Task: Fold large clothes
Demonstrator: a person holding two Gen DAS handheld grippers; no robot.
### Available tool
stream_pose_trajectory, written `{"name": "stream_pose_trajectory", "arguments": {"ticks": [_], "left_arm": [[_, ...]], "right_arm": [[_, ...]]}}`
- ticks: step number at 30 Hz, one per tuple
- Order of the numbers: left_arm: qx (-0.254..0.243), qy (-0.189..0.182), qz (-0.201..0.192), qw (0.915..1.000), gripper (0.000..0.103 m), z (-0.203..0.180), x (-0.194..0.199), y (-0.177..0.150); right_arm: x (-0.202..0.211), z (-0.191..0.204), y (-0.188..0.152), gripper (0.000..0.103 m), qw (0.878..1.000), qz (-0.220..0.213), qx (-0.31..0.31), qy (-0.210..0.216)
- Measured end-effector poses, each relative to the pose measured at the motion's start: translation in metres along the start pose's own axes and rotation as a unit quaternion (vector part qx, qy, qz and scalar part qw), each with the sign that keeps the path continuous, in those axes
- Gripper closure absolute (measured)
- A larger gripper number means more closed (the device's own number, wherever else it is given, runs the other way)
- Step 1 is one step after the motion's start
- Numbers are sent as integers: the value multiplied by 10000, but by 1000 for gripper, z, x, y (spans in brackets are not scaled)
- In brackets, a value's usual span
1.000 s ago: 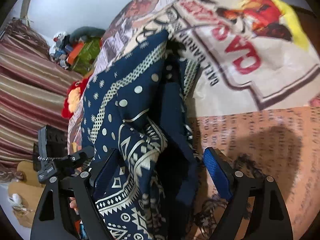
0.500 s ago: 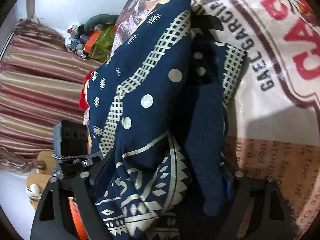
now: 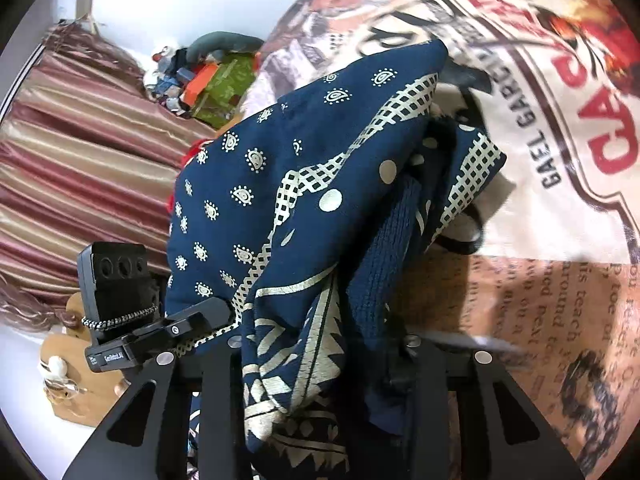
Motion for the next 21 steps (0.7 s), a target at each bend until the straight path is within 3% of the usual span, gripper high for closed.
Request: {"name": "stream_pose_trajectory", "arguments": {"ticks": [12, 17, 21], "left_arm": [[-311, 233, -738, 9965, 31, -13, 122, 11], [-279, 376, -920, 9947, 31, 1, 159, 8], [-183, 497, -962, 9939, 31, 22, 182, -1]], "right_arm": [[30, 110, -29, 69, 9964, -432, 714, 167], [22, 163, -45, 69, 9936, -488, 978, 289], [12, 180, -64, 69, 9926, -412, 1085, 346]]}}
Point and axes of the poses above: each gripper's, at about its wrist camera, not at the fingertips, and x roughly against the way its jaws point, z to its left, y to its top, the point moved 8 cm from there along -x, roughly the way its jaws point, and after that the axes turned 15 degrees about -x, right-handed, at the moved point
